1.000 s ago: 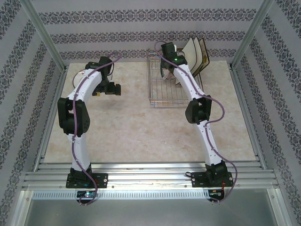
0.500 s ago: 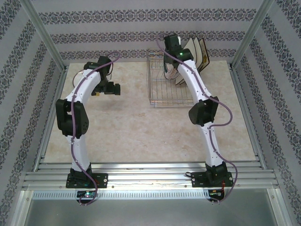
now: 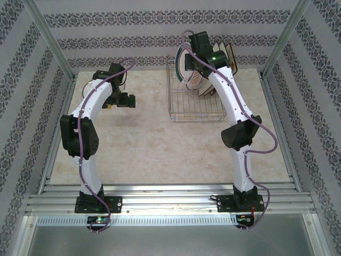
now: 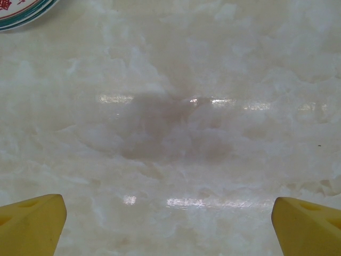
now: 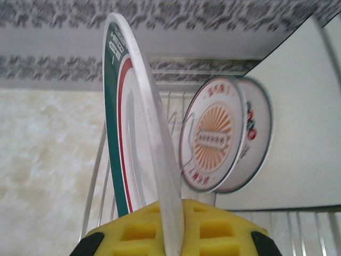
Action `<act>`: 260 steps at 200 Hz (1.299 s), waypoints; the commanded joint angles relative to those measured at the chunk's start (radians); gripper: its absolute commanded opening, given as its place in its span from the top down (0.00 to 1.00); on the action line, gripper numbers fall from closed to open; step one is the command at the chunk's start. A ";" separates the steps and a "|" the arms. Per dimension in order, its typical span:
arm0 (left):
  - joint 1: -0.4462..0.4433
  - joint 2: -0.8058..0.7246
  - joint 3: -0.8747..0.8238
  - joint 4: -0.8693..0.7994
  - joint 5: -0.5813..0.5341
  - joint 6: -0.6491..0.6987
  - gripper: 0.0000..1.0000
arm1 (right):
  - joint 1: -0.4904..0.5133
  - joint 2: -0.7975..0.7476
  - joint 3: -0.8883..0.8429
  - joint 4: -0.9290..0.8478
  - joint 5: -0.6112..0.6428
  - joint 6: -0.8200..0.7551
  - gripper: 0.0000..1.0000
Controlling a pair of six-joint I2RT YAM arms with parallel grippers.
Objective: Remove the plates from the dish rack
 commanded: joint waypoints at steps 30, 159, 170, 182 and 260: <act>-0.007 -0.037 -0.014 0.009 0.001 -0.004 0.01 | -0.066 -0.195 -0.377 0.228 -0.576 0.078 1.00; -0.007 -0.082 -0.068 0.096 0.017 0.014 0.01 | -0.132 -0.323 -1.066 0.841 -1.051 0.347 1.00; -0.008 -0.094 -0.079 0.114 0.030 0.012 0.01 | -0.133 -0.321 -1.076 0.849 -1.054 0.350 1.00; -0.007 -0.107 -0.092 0.137 0.053 0.013 0.01 | -0.133 -0.323 -1.088 0.859 -1.056 0.352 1.00; 0.017 -0.219 -0.347 0.635 0.656 -0.124 0.00 | -0.139 -0.319 -1.117 0.902 -1.073 0.375 1.00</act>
